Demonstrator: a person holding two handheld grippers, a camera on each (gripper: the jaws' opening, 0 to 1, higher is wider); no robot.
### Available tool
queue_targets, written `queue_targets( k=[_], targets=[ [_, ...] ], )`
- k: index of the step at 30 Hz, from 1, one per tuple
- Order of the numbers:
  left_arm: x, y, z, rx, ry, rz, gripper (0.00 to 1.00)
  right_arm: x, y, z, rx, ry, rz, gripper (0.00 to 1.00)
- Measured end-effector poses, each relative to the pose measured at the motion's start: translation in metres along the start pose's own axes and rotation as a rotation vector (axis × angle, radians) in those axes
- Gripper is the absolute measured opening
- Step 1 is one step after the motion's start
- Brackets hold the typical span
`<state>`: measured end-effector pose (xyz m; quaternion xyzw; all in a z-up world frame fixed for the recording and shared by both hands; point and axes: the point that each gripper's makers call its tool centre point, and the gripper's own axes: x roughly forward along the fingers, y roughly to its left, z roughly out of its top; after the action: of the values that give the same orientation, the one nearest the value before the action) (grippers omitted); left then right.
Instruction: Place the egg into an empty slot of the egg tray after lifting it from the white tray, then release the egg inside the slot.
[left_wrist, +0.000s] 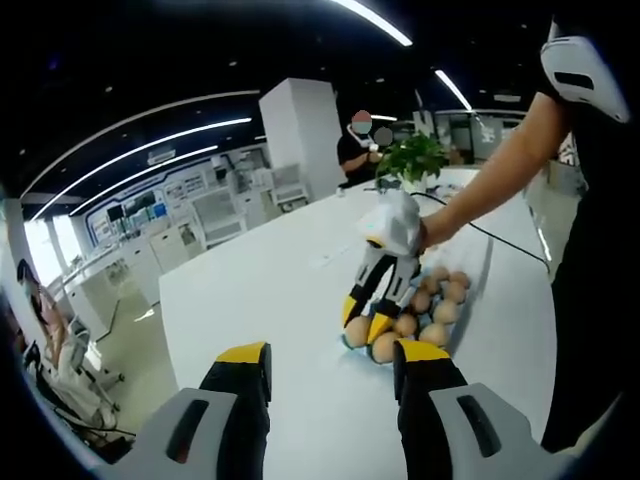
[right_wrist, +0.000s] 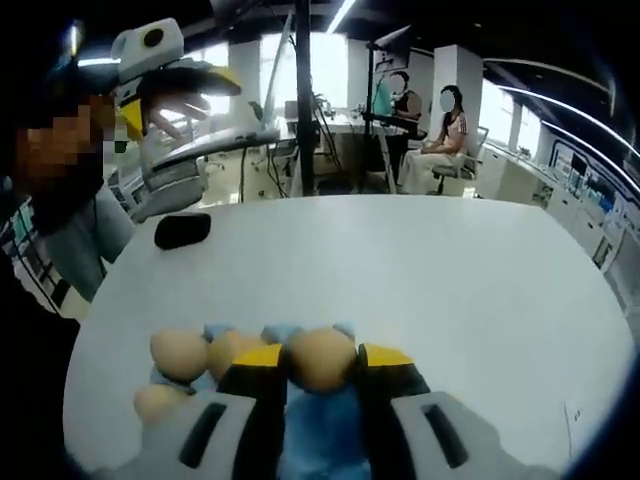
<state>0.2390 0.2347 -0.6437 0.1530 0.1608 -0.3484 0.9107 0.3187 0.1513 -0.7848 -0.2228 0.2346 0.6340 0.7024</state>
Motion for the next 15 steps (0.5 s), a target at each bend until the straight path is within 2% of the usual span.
queue_targets(
  k=[3, 6, 10, 12, 15],
  targets=[
    [-0.001, -0.001, 0.0, 0.002, 0.001, 0.001, 0.49, -0.006, 0.001, 0.003, -0.003, -0.011, -0.007, 0.27],
    [-0.002, -0.001, 0.001, 0.001, 0.0, 0.005, 0.49, -0.02, 0.001, 0.014, 0.013, -0.067, -0.025, 0.26],
    [-0.003, -0.001, 0.003, 0.0, -0.01, 0.013, 0.49, -0.056, -0.002, 0.019, 0.04, -0.141, -0.071, 0.26],
    [-0.003, -0.001, 0.004, -0.002, -0.013, 0.015, 0.49, -0.077, -0.002, 0.01, 0.076, -0.147, -0.084, 0.26],
    [-0.001, -0.003, 0.005, 0.002, -0.011, 0.007, 0.49, -0.108, -0.01, -0.01, 0.087, -0.153, -0.154, 0.24]
  ],
)
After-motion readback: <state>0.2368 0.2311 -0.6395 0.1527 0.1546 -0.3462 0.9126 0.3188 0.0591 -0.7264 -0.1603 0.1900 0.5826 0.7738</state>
